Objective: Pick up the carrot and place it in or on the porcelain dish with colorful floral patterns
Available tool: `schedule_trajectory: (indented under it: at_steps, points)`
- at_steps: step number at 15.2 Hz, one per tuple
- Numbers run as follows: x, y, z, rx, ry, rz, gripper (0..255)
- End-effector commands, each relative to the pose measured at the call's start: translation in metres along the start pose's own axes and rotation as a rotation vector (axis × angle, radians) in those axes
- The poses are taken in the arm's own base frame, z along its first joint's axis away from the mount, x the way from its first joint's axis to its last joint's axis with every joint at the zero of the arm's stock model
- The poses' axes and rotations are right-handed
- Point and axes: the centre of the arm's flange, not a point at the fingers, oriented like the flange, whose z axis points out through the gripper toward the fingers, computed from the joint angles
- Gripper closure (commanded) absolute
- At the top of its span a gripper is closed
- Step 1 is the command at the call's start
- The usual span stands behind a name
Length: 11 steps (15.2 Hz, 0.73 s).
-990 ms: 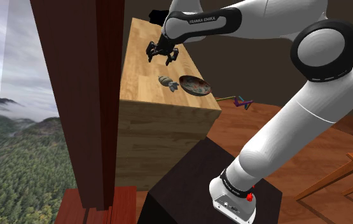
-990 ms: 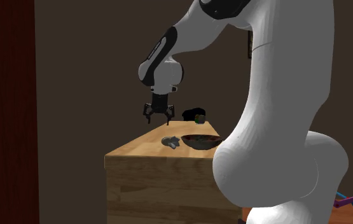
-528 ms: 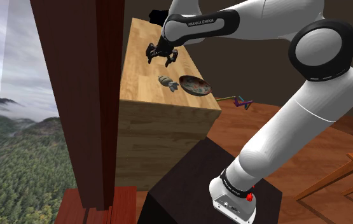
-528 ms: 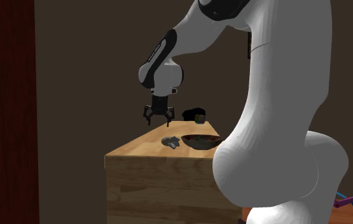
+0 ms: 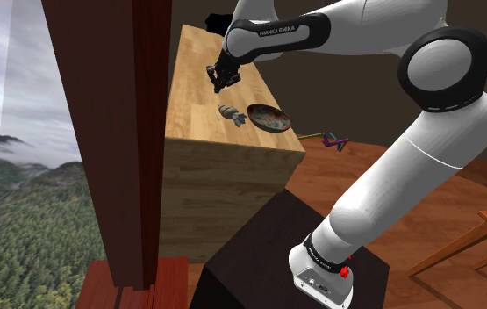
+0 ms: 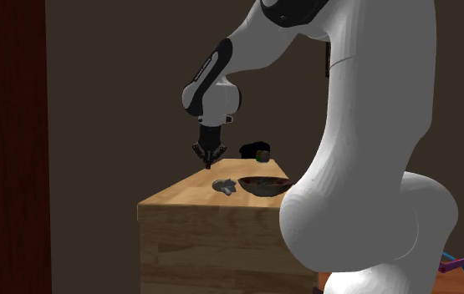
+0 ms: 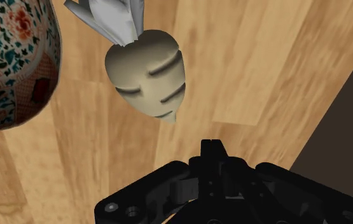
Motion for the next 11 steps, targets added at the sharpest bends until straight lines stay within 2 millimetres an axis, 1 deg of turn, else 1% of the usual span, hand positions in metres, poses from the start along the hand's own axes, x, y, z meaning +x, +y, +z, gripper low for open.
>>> schedule_trajectory:
  at_steps: [1,3,4,11]
  points:
    - [0.0,0.0,0.0,0.0,0.0,0.0,255]
    - [0.0,0.0,0.0,0.0,0.0,0.0,255]
    - [0.0,0.0,0.0,0.0,0.0,0.0,0]
    - [-0.048,0.043,0.017,-0.081,-0.154,0.087,0]
